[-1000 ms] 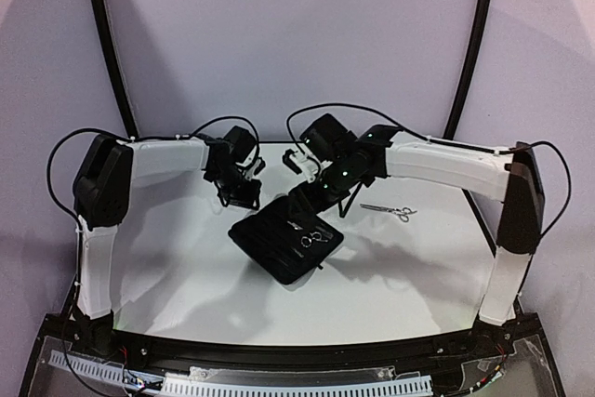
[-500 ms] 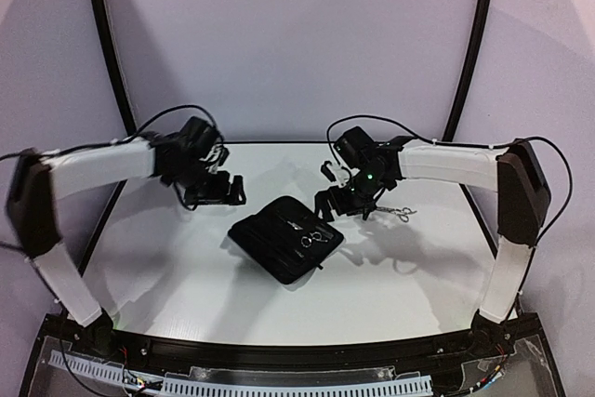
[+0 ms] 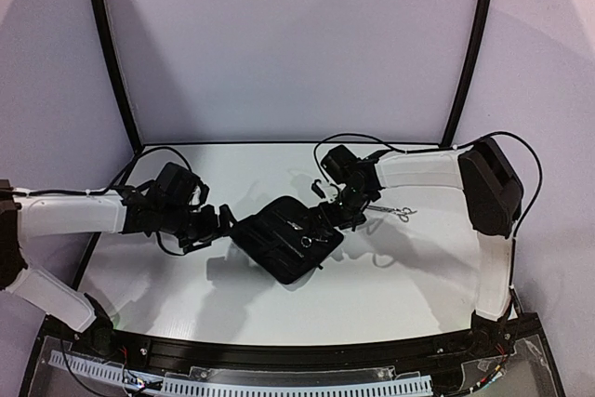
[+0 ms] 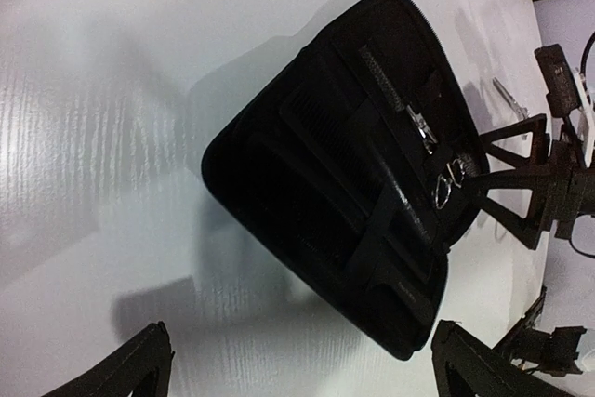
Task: Sort the hair-cutting tools
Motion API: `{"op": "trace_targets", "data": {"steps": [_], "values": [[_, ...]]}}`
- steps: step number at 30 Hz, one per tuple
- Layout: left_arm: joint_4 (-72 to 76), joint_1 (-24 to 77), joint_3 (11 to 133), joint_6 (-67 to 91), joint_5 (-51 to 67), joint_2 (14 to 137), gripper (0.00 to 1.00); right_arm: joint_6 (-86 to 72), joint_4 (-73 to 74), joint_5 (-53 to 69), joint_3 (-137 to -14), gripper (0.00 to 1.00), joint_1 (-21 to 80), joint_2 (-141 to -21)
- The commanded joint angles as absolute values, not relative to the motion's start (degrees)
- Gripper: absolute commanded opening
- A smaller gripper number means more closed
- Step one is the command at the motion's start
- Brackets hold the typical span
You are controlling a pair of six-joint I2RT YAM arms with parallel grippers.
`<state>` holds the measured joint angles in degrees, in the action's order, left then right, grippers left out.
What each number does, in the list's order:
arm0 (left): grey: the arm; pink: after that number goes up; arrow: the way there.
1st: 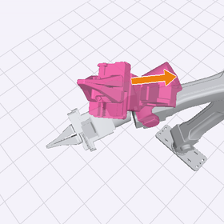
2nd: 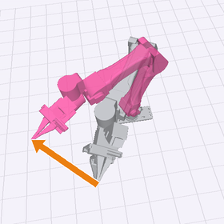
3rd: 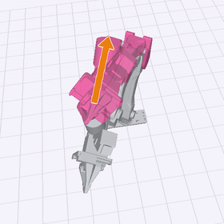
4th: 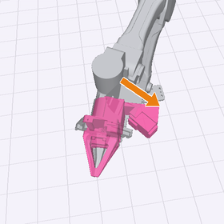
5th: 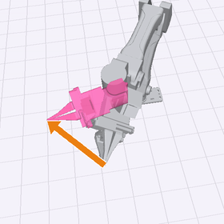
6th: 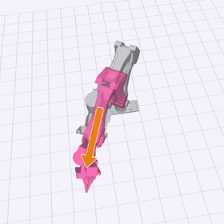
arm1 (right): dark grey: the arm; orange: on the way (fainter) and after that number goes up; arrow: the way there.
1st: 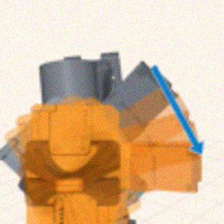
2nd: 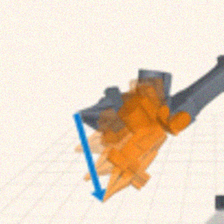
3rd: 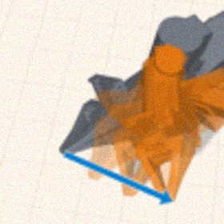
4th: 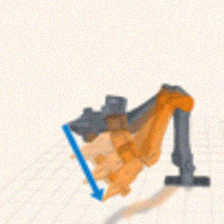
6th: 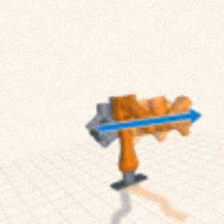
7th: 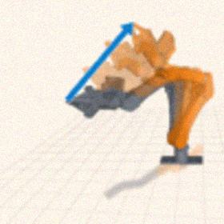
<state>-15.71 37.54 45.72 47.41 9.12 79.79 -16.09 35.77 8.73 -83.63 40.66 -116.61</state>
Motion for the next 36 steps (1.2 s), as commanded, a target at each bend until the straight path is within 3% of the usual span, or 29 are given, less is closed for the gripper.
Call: {"op": "trace_targets", "data": {"steps": [1,21,28,36], "values": [[-8.58,37.70,47.92,51.30,11.58,84.80,0.99,-15.43,33.54,9.62,-83.63,0.97,41.02,-117.38],[-21.42,37.07,71.87,41.02,4.97,106.38,0.99,-22.35,31.96,13.52,-76.77,0.95,57.70,-112.12],[-23.63,36.39,80.44,36.00,11.05,112.71,0.99,-24.86,29.57,16.53,-77.19,0.95,61.10,-109.43],[-24.17,36.39,88.18,32.88,16.77,117.19,0.99,-25.76,34.78,4.74,-71.94,0.98,59.77,-100.40]]}}
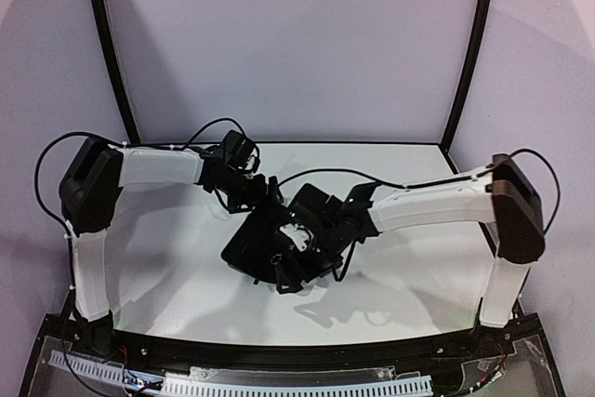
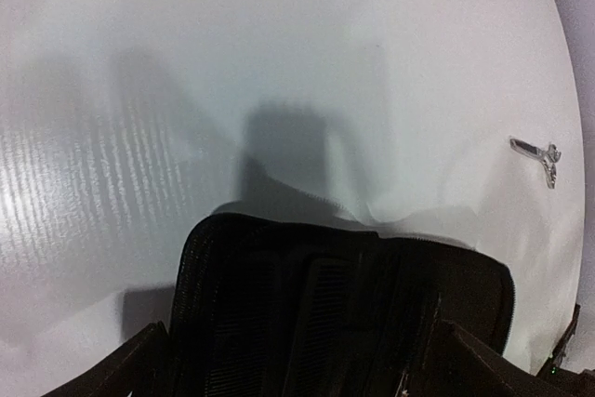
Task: Sort the hair-cutting tools
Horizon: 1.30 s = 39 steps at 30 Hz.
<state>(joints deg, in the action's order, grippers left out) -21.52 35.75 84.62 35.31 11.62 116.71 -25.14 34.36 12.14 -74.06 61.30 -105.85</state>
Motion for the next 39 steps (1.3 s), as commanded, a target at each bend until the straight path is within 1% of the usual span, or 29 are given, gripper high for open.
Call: {"op": "trace_targets", "data": {"steps": [1,4,8,10,13,14,16,18,19,21,23,25,30,32,36,39], "values": [[-25.53,36.42,89.27,32.19,15.42,117.06,0.99,-25.52,35.26,3.69,-70.87,0.98,58.81,-99.06],[-29.93,36.38,92.32,31.02,8.87,115.26,0.99,-24.06,36.11,3.21,-68.94,0.99,54.81,-95.43],[-33.64,36.45,89.23,32.41,1.12,107.67,0.99,-20.65,37.89,2.08,-69.60,0.99,49.85,-94.20],[-34.11,36.43,83.39,34.25,-1.76,103.31,0.99,-18.10,37.68,1.72,-71.72,0.99,47.77,-94.93],[-31.70,37.05,72.78,40.12,-2.87,94.34,0.99,-15.53,37.34,2.72,-77.39,0.99,44.44,-98.57],[-30.51,37.88,67.02,42.13,-2.93,91.57,0.99,-14.48,36.96,3.75,-79.48,0.99,43.33,-100.43],[-27.76,39.54,60.14,47.45,-3.72,84.29,0.99,-13.05,36.46,5.28,-83.85,0.99,41.34,-105.20],[-25.12,41.91,50.53,52.35,-4.31,78.99,0.99,-12.22,37.27,6.72,-87.86,0.99,39.64,-109.66],[-22.28,43.24,48.94,54.94,-3.84,76.48,0.99,-11.46,37.60,7.21,-89.64,0.98,38.89,-111.94],[-16.99,45.46,41.72,59.12,-2.58,73.21,0.99,-9.98,38.05,7.91,-92.54,0.97,38.19,-115.33],[-12.63,47.14,38.11,62.44,-1.10,72.70,0.99,-8.41,38.53,8.10,-94.91,0.95,38.10,-118.07],[-9.57,47.69,36.82,64.07,-0.32,74.04,0.96,-7.38,38.91,8.97,-96.89,0.94,38.08,-120.39],[-7.76,47.87,38.20,64.99,-0.57,78.51,0.77,-7.49,37.68,13.05,-97.17,0.88,38.14,-122.86],[-7.07,47.81,38.83,65.35,-2.04,80.69,0.73,-7.55,37.32,14.16,-96.45,0.84,38.13,-123.33],[-6.16,47.56,42.23,64.55,-2.95,86.06,0.70,-7.63,36.55,13.89,-94.20,0.81,38.14,-123.64],[-6.73,46.75,45.50,63.93,-1.85,91.25,0.61,-7.73,36.54,12.61,-93.23,0.79,38.13,-124.12]]}}
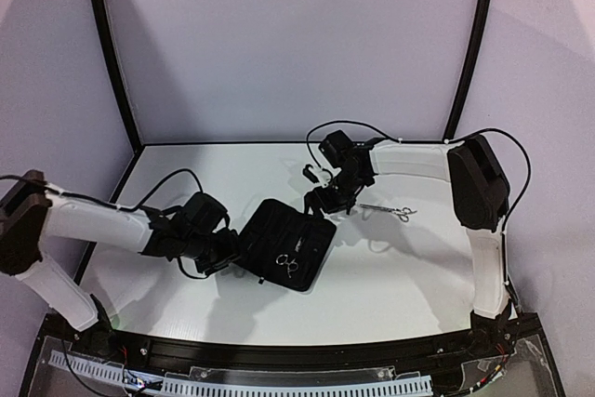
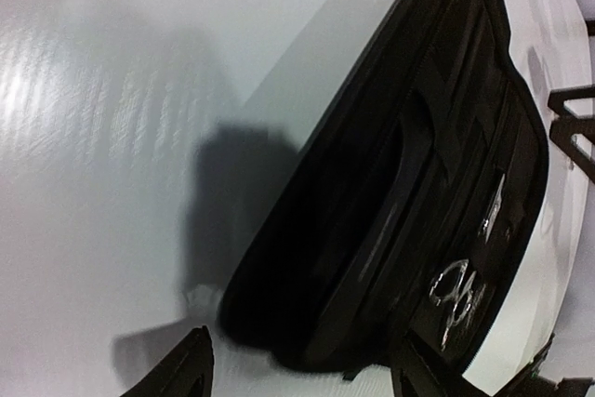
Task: Sort the hair-cutting tools
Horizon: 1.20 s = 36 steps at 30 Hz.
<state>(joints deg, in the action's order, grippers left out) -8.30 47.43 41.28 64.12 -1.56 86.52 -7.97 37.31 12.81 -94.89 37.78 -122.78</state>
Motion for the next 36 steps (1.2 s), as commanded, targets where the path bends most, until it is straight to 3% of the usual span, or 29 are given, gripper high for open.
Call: {"op": "trace_targets", "data": {"steps": [1,6,9,20,27,36], "values": [[-7.71,46.46,46.15,63.80,-1.84,93.04,0.57,-7.75,36.48,12.39,-92.88,0.78,38.11,-124.18],[-12.71,46.25,50.91,61.63,-2.94,96.74,0.43,-8.47,35.41,12.52,-90.23,0.63,38.18,-123.91],[-16.47,46.14,53.61,60.18,-6.25,97.64,0.40,-9.86,33.56,12.72,-86.59,0.55,38.26,-121.86],[-19.05,40.65,64.31,51.96,-4.04,106.71,0.38,-19.47,30.22,11.59,-73.90,0.55,43.55,-114.52],[-19.16,37.45,68.14,48.20,-2.28,110.05,0.38,-35.03,35.04,9.64,-72.67,0.53,50.18,-113.59],[-19.14,36.81,69.16,46.57,-2.45,111.07,0.38,-39.57,37.76,9.35,-73.31,0.57,54.26,-112.53]]}}
